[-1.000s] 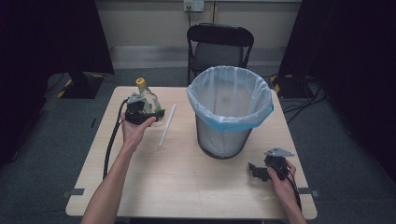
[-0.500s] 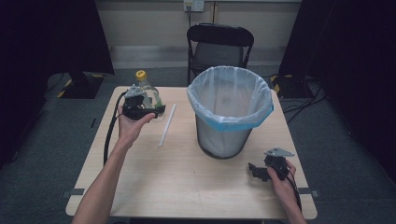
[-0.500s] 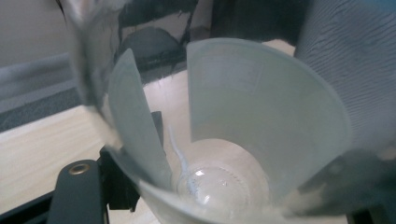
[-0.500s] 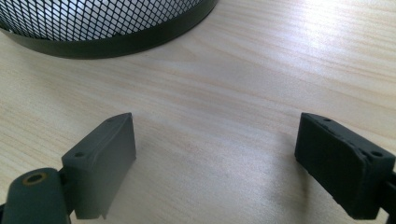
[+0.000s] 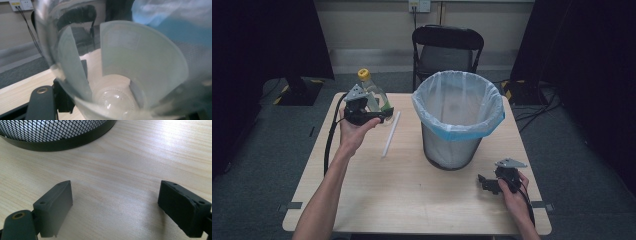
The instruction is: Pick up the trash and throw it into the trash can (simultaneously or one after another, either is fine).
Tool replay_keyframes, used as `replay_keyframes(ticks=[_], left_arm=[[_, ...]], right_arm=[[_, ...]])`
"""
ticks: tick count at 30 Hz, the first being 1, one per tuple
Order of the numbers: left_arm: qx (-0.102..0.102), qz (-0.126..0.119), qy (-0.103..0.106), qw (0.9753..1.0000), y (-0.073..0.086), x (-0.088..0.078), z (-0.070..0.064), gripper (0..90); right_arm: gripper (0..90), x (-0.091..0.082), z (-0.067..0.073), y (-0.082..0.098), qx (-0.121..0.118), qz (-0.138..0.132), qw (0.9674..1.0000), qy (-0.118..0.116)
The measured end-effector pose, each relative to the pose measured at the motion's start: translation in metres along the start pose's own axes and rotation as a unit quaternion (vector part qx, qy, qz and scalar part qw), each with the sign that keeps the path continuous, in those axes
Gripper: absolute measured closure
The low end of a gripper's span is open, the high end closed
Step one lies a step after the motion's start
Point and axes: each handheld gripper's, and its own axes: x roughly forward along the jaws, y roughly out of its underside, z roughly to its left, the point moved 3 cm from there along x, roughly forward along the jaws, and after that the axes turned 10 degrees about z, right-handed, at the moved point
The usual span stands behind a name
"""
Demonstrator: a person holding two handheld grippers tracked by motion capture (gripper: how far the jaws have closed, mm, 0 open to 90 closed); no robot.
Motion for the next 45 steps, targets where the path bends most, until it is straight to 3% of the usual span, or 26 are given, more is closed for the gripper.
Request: replay_keyframes(ticks=[6, 11, 19, 23, 33, 45], left_arm=[[0.003, -0.012, 0.004, 0.9999, -0.012, -0.005, -0.003, 27.9], [0.005, -0.031, 0.005, 0.9995, -0.029, -0.011, -0.007, 27.9], [0.003, -0.064, 0.019, 0.9978, -0.043, -0.017, -0.016, 27.9], [0.005, -0.086, 0.026, 0.996, -0.056, -0.022, -0.025, 27.9], [0.014, -0.112, 0.028, 0.9933, -0.079, -0.032, -0.034, 27.9], [0.014, -0.149, 0.051, 0.9875, -0.106, -0.038, -0.048, 27.9]], right_arm=[[11.6, 0.0, 0.0, 0.0, 0.0, 0.0, 1.0, 0.0], [11.6, 0.0, 0.0, 0.0, 0.0, 0.0, 1.0, 0.0], [11.6, 0.0, 0.0, 0.0, 0.0, 0.0, 1.0, 0.0], [11.6, 0.0, 0.0, 0.0, 0.0, 0.0, 1.0, 0.0], [11.6, 0.0, 0.0, 0.0, 0.0, 0.0, 1.0, 0.0], [11.6, 0.0, 0.0, 0.0, 0.0, 0.0, 1.0, 0.0]])
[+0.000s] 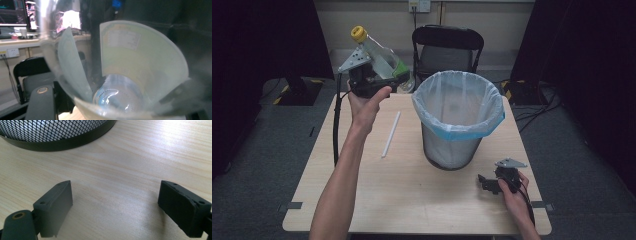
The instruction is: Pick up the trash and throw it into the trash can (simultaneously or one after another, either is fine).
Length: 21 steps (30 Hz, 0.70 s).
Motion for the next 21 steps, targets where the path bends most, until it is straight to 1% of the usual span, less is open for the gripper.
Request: replay_keyframes(ticks=[1, 3, 4, 6, 7, 9, 12, 15, 17, 18, 19, 20, 21], left_arm=[[-0.006, -0.005, 0.005, 1.0, -0.002, 0.002, -0.002, 27.9], [-0.005, -0.003, 0.009, 0.9999, -0.005, 0.006, -0.004, 27.9], [-0.005, -0.002, 0.013, 0.9999, -0.006, 0.008, -0.005, 28.0], [-0.008, -0.004, 0.025, 0.9997, -0.008, 0.013, -0.009, 27.9], [-0.007, -0.008, 0.029, 0.9995, -0.01, 0.016, -0.011, 27.9], [-0.008, -0.006, 0.038, 0.9992, -0.012, 0.022, -0.016, 27.9], [0.0, 0.0, 0.046, 0.999, -0.015, 0.03, -0.022, 27.9], [0.002, 0.004, 0.054, 0.9986, -0.017, 0.037, -0.029, 27.9], [0.0, 0.006, 0.061, 0.9981, -0.018, 0.041, -0.032, 27.9], [0.0, 0.006, 0.061, 0.9981, -0.018, 0.041, -0.032, 27.9], [-0.007, 0.01, 0.078, 0.9969, -0.019, 0.046, -0.036, 27.9], [-0.002, 0.016, 0.077, 0.9969, -0.019, 0.049, -0.038, 27.9], [-0.002, 0.018, 0.08, 0.9967, -0.019, 0.053, -0.041, 27.9]], right_arm=[[11.6, 0.0, 0.0, 0.0, 0.0, 0.0, 1.0, 0.0], [11.6, 0.0, 0.0, 0.0, 0.0, 0.0, 1.0, 0.0], [11.6, 0.0, 0.0, 0.0, 0.0, 0.0, 1.0, 0.0], [11.6, 0.0, 0.0, 0.0, 0.0, 0.0, 1.0, 0.0], [11.6, 0.0, 0.0, 0.0, 0.0, 0.0, 1.0, 0.0], [11.6, 0.0, 0.0, 0.0, 0.0, 0.0, 1.0, 0.0], [11.6, 0.0, 0.0, 0.0, 0.0, 0.0, 1.0, 0.0], [11.6, 0.0, 0.0, 0.0, 0.0, 0.0, 1.0, 0.0], [11.6, 0.0, 0.0, 0.0, 0.0, 0.0, 1.0, 0.0], [11.6, 0.0, 0.0, 0.0, 0.0, 0.0, 1.0, 0.0], [11.6, 0.0, 0.0, 0.0, 0.0, 0.0, 1.0, 0.0], [11.6, 0.0, 0.0, 0.0, 0.0, 0.0, 1.0, 0.0], [11.6, 0.0, 0.0, 0.0, 0.0, 0.0, 1.0, 0.0]])
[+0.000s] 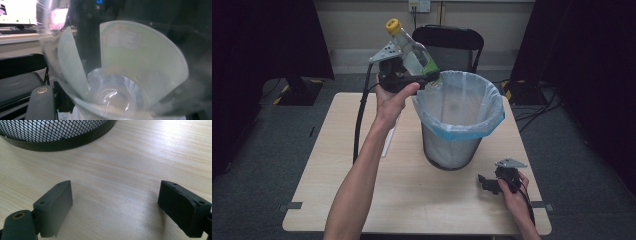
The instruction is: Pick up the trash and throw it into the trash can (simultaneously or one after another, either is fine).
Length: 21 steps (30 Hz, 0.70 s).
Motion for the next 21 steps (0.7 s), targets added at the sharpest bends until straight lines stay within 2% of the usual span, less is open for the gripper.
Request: replay_keyframes(ticks=[3, 7, 15, 17, 19, 21], left_arm=[[0.004, 0.012, 0.007, 0.9999, 0.0, 0.008, -0.002, 27.8], [0.009, 0.031, 0.034, 0.9989, 0.0, 0.019, -0.008, 27.8], [0.011, 0.058, 0.051, 0.9969, 0.001, 0.033, -0.014, 26.4], [0.006, 0.057, 0.055, 0.9969, 0.0, 0.035, -0.014, 23.0], [0.01, 0.059, 0.052, 0.9969, 0.0, 0.036, -0.015, 20.5], [0.001, 0.026, 0.076, 0.9968, -0.003, 0.034, -0.017, 26.5]], right_arm=[[11.6, 0.0, 0.0, 0.0, 0.0, 0.0, 1.0, 0.0], [11.6, 0.0, 0.0, 0.0, 0.0, 0.0, 1.0, 0.0], [11.6, 0.0, 0.0, 0.0, 0.0, 0.0, 1.0, 0.0], [11.7, 0.0, 0.0, 0.0, 0.0, 0.0, 1.0, 0.0], [11.6, 0.0, 0.0, 0.0, 0.0, 0.0, 1.0, 0.0], [11.6, 0.0, 0.0, 0.0, 0.0, 0.0, 1.0, 0.0]])
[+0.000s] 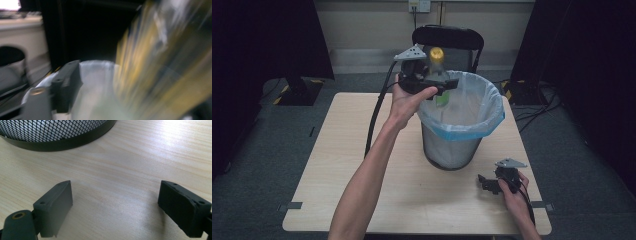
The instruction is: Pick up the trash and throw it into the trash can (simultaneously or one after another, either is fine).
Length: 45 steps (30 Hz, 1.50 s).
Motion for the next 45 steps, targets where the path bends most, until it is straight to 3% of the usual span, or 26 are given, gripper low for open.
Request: replay_keyframes(ticks=[1, 3, 8, 23, 27, 32, 41, 45], left_arm=[[0.02, 0.024, -0.021, 0.9993, 0.0, 0.002, -0.002, 26.3], [0.031, 0.03, -0.021, 0.9989, -0.001, 0.003, -0.005, 23.3], [0.014, 0.002, -0.017, 0.9998, -0.004, -0.008, 0.001, 22.9], [-0.004, 0.005, -0.048, 0.9988, 0.013, -0.035, 0.023, 21.1], [-0.015, 0.008, -0.065, 0.9977, 0.017, -0.044, 0.028, 23.8], [-0.009, 0.013, -0.079, 0.9967, 0.024, -0.054, 0.033, 22.9], [-0.025, 0.022, -0.125, 0.9916, 0.038, -0.083, 0.046, 22.0], [-0.034, 0.03, -0.127, 0.9909, 0.049, -0.089, 0.053, 22.1]], right_arm=[[11.6, 0.0, 0.0, 0.0, 0.0, 0.0, 1.0, 0.0], [11.6, 0.0, 0.0, 0.0, 0.0, 0.0, 1.0, 0.0], [11.8, 0.0, 0.0, 0.0, -0.001, 0.0, 1.0, -0.001], [11.8, 0.0, 0.0, 0.0, -0.001, 0.0, 1.0, -0.001], [11.7, 0.0, 0.0, 0.0, -0.001, 0.0, 1.0, -0.001], [11.7, 0.0, 0.0, 0.0, -0.001, 0.0, 1.0, -0.001], [11.7, 0.0, 0.0, 0.0, -0.001, 0.0, 1.0, -0.001], [11.7, 0.0, 0.0, 0.0, -0.001, 0.0, 1.0, -0.001]])
